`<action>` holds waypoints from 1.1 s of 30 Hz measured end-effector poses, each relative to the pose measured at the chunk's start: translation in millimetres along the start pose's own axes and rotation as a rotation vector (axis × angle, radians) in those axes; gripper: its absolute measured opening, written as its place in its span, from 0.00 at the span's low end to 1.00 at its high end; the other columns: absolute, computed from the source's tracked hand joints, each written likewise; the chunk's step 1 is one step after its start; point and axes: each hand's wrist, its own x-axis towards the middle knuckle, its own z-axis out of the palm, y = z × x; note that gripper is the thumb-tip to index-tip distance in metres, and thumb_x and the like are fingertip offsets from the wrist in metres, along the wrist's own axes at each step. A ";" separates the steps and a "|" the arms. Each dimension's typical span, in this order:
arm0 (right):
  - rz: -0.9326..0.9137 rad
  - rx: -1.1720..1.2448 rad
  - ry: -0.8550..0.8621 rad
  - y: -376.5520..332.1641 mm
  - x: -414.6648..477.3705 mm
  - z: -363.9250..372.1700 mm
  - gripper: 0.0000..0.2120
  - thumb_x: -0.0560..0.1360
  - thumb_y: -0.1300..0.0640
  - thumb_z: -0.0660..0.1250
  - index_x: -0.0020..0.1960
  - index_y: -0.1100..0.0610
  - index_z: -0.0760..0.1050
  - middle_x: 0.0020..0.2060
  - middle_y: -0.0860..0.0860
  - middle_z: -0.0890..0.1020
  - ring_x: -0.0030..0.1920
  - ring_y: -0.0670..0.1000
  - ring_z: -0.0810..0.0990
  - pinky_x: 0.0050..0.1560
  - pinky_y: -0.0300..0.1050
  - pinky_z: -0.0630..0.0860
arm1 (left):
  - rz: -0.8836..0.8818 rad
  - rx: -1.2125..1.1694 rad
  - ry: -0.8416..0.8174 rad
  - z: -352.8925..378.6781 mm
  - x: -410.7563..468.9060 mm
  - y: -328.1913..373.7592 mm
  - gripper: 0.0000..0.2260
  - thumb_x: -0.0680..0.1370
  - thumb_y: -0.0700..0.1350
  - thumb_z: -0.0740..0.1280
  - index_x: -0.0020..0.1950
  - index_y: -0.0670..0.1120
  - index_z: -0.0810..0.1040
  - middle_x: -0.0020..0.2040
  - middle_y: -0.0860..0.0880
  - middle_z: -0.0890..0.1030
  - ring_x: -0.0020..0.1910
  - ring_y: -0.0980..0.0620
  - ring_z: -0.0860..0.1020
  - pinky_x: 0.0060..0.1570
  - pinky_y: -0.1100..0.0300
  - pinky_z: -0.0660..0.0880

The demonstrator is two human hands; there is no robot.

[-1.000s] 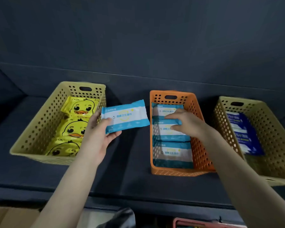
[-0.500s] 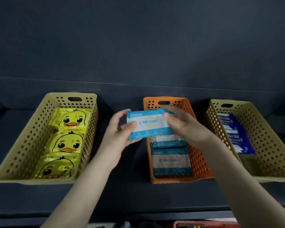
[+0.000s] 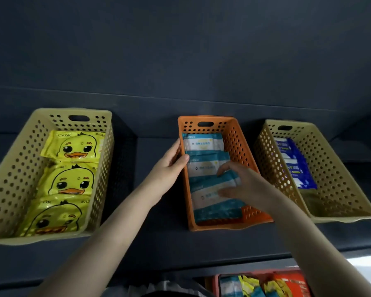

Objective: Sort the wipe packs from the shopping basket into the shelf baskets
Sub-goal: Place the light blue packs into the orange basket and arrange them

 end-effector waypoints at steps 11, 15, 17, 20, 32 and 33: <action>-0.135 -0.626 0.106 17.1 8.8 15.3 0.21 0.69 0.46 0.74 0.59 0.49 0.75 0.62 0.46 0.70 0.66 0.51 0.64 0.65 0.42 0.61 | 0.009 0.037 -0.030 -3.1 -1.1 -1.4 0.24 0.80 0.58 0.60 0.75 0.67 0.57 0.75 0.64 0.61 0.66 0.67 0.58 0.64 0.60 0.56; -0.140 -0.633 0.097 17.9 10.3 16.0 0.22 0.70 0.46 0.73 0.63 0.46 0.75 0.63 0.46 0.70 0.67 0.51 0.62 0.68 0.47 0.62 | 0.001 0.050 -0.014 -3.3 -1.4 -3.7 0.24 0.80 0.59 0.59 0.75 0.67 0.57 0.75 0.64 0.61 0.67 0.66 0.58 0.64 0.60 0.56; -0.160 -0.601 0.081 20.2 10.8 15.2 0.23 0.70 0.47 0.73 0.64 0.46 0.75 0.63 0.46 0.70 0.68 0.51 0.63 0.70 0.48 0.62 | 0.004 0.054 -0.005 -1.7 -1.1 -4.4 0.24 0.80 0.59 0.60 0.75 0.66 0.58 0.74 0.64 0.61 0.68 0.66 0.59 0.64 0.61 0.56; -0.192 -0.499 0.093 20.3 10.1 11.6 0.24 0.70 0.49 0.74 0.65 0.49 0.74 0.63 0.47 0.72 0.65 0.49 0.69 0.68 0.45 0.66 | -0.021 0.020 0.025 0.7 2.0 -3.1 0.22 0.80 0.56 0.62 0.74 0.64 0.62 0.70 0.65 0.65 0.66 0.65 0.62 0.65 0.61 0.58; -0.303 -0.244 0.632 -18.3 -59.1 39.7 0.21 0.78 0.52 0.65 0.70 0.54 0.71 0.65 0.50 0.77 0.62 0.51 0.77 0.62 0.49 0.75 | 0.243 0.266 0.312 -30.6 -73.4 0.3 0.18 0.80 0.44 0.65 0.70 0.47 0.72 0.66 0.51 0.77 0.60 0.59 0.75 0.60 0.66 0.68; -0.321 -0.225 0.675 -18.9 -74.8 51.8 0.20 0.78 0.53 0.65 0.70 0.54 0.71 0.65 0.50 0.77 0.62 0.51 0.77 0.61 0.48 0.75 | 0.278 0.267 0.316 -33.3 -92.8 -7.4 0.18 0.80 0.43 0.65 0.70 0.47 0.72 0.66 0.51 0.77 0.60 0.58 0.76 0.61 0.66 0.68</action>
